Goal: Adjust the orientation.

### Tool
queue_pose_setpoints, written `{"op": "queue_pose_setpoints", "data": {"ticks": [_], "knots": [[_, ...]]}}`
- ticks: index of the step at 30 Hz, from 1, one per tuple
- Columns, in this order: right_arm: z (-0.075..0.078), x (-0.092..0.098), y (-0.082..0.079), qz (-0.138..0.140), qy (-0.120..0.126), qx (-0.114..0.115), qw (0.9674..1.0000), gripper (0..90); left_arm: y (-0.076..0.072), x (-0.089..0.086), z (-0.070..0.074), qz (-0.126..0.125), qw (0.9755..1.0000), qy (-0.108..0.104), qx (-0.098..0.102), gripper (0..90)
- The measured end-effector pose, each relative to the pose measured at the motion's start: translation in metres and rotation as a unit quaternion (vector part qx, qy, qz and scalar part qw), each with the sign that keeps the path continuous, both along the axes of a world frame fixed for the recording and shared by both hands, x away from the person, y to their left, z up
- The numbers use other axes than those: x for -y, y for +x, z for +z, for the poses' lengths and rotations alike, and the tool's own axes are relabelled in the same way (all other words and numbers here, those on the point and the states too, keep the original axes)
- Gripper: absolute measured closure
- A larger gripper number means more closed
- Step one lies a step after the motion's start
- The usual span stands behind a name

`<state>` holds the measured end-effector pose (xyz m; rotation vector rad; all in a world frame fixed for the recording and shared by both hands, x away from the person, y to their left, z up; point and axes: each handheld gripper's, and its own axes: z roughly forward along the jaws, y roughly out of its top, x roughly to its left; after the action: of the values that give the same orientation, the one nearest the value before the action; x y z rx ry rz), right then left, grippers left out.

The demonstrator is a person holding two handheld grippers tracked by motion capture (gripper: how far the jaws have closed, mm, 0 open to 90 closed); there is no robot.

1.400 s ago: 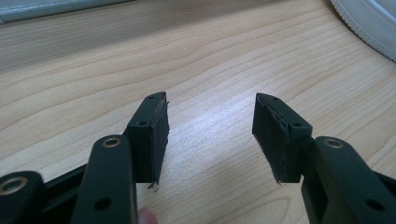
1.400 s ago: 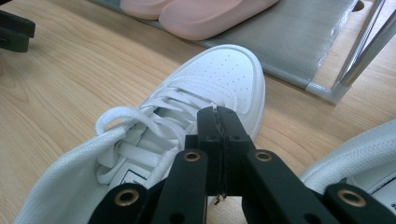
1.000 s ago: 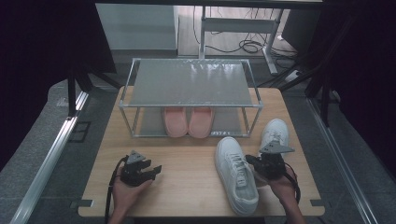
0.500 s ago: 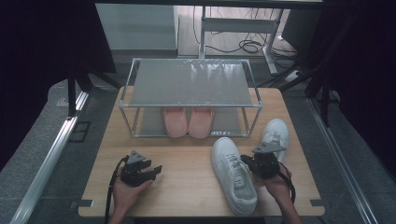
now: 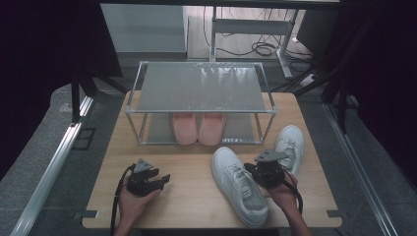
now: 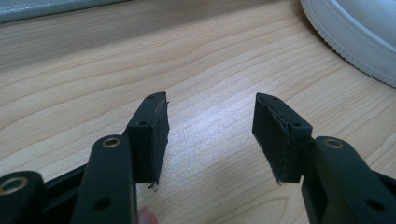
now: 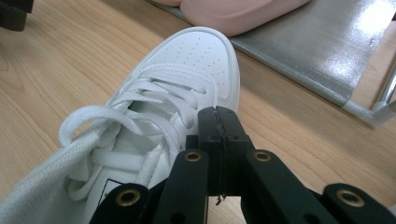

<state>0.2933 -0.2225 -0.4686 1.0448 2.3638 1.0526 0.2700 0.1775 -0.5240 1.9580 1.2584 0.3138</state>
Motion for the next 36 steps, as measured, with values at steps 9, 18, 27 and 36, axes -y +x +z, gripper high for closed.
{"op": "queue_pose_setpoints", "data": {"ticks": [9,18,27,36], "knots": [[0.002,0.009,-0.003,-0.004,0.027,0.003,0.9996,86.0,-0.001,-0.001,0.001,0.002,1.0000,0.001,0.002,46.7],[0.015,0.033,-0.019,-0.009,0.081,0.029,0.9962,80.3,-0.001,-0.001,0.001,0.002,1.0000,-0.003,0.002,46.7],[0.018,0.050,-0.038,0.002,0.113,0.028,0.9932,67.2,-0.001,0.000,0.000,0.000,1.0000,0.001,0.001,46.7],[0.015,0.055,-0.047,0.020,0.125,0.025,0.9917,62.9,-0.001,0.001,0.000,-0.001,1.0000,-0.001,0.001,46.7]]}}
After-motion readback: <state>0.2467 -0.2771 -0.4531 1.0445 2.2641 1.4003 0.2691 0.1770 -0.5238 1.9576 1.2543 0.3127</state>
